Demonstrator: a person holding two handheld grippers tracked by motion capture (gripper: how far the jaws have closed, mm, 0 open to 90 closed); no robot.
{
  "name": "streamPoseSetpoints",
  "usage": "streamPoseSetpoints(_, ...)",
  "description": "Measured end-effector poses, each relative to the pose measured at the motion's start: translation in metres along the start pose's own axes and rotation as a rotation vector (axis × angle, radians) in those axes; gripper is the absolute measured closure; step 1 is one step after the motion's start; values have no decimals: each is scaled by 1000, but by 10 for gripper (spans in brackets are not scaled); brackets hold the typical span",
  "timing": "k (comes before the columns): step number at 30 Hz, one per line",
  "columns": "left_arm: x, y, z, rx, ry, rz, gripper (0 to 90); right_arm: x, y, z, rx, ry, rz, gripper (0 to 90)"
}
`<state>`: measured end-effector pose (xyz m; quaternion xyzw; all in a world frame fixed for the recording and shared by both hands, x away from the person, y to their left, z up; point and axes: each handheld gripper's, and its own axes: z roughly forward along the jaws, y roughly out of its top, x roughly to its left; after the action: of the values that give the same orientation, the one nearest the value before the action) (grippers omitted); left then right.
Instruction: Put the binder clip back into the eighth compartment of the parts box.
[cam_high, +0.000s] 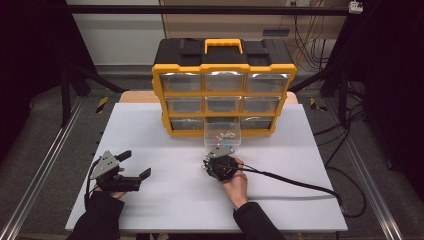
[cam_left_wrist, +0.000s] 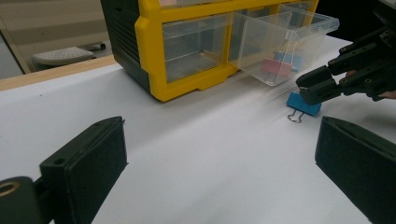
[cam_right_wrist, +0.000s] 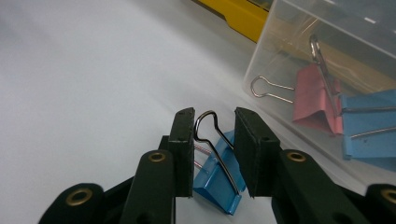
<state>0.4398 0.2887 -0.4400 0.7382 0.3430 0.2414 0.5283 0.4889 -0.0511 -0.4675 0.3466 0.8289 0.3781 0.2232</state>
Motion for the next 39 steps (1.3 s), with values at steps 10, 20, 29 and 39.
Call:
streamPoseSetpoints(10,0,0,0,0,0,0,13,0,1,-3,-11,-6,-17,776)
streamPoseSetpoints(20,0,0,0,0,0,0,13,-2,3,-6,-11,-25,-36,817)
streamPoseSetpoints(29,0,0,0,-1,1,0,13,-4,4,-10,-6,-57,-47,851)
streamPoseSetpoints(39,0,0,-1,-2,1,1,13,-7,5,-12,3,-92,-65,874)
